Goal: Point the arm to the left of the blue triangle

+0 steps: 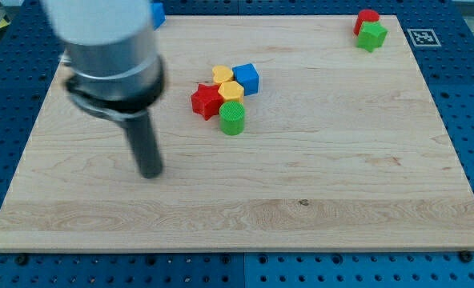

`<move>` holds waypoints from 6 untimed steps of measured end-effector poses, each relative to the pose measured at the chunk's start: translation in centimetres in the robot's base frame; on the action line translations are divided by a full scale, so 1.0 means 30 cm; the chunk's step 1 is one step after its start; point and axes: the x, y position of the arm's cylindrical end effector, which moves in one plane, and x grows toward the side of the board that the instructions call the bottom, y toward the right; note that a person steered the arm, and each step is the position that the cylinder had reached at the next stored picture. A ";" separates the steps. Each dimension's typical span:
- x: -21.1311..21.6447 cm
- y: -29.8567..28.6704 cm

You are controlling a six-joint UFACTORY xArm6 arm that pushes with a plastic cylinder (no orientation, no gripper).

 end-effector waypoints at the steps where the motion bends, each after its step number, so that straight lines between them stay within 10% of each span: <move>1: -0.131 -0.236; 6: -0.932 -0.342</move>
